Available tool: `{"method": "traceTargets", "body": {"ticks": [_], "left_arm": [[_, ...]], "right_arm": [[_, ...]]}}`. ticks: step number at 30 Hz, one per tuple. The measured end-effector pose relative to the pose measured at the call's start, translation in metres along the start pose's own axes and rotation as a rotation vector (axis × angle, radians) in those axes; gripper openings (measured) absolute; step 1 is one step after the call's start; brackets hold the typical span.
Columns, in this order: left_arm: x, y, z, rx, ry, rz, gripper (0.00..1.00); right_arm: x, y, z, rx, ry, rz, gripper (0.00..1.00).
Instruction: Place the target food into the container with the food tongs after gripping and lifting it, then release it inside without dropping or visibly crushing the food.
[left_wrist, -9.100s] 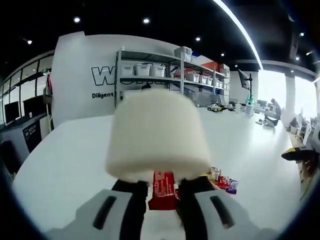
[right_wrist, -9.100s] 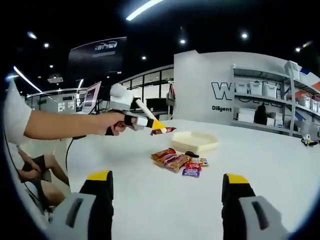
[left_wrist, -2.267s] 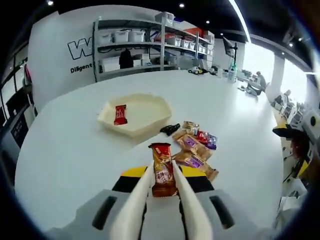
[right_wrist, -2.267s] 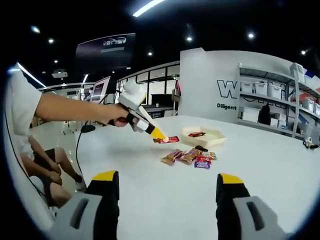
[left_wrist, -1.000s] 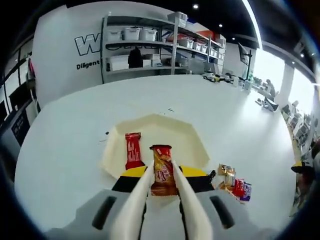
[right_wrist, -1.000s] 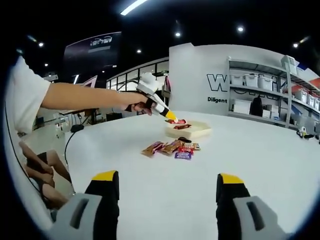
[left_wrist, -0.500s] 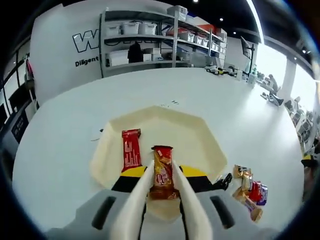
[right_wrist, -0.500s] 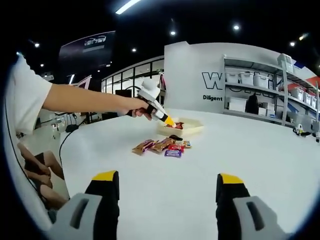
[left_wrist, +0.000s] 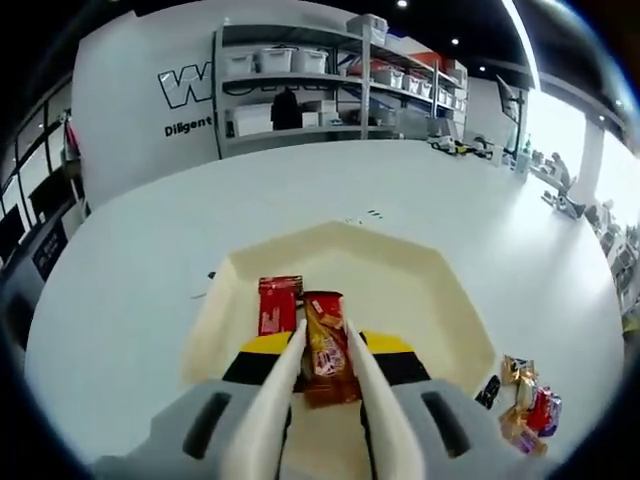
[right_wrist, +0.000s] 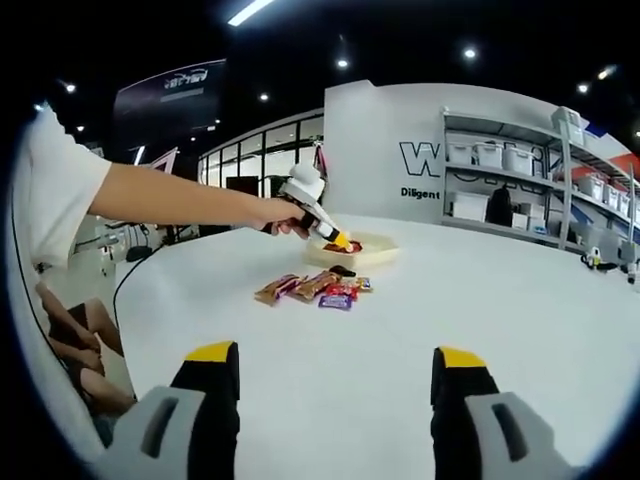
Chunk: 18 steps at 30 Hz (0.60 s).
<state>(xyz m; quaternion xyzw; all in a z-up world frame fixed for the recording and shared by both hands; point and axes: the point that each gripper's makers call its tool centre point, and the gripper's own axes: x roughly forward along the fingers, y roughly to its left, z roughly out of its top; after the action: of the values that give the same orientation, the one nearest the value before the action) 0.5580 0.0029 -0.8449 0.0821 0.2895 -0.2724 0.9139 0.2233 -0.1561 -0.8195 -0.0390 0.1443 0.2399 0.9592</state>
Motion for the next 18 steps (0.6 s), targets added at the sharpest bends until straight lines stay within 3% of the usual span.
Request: {"method": "traceTargets", "body": {"ticks": [7, 15, 18], "left_arm": [[0.005, 0.007, 0.004, -0.011, -0.022, 0.026, 0.25], [-0.017, 0.001, 0.019, 0.008, -0.081, -0.004, 0.24], [-0.027, -0.006, 0.022, 0.063, -0.100, -0.021, 0.24]], "right_arm": [[-0.004, -0.005, -0.001, 0.007, -0.004, -0.011, 0.77], [0.001, -0.002, 0.002, 0.001, -0.013, 0.003, 0.77], [0.002, 0.001, 0.003, 0.001, -0.020, 0.011, 0.77]]}}
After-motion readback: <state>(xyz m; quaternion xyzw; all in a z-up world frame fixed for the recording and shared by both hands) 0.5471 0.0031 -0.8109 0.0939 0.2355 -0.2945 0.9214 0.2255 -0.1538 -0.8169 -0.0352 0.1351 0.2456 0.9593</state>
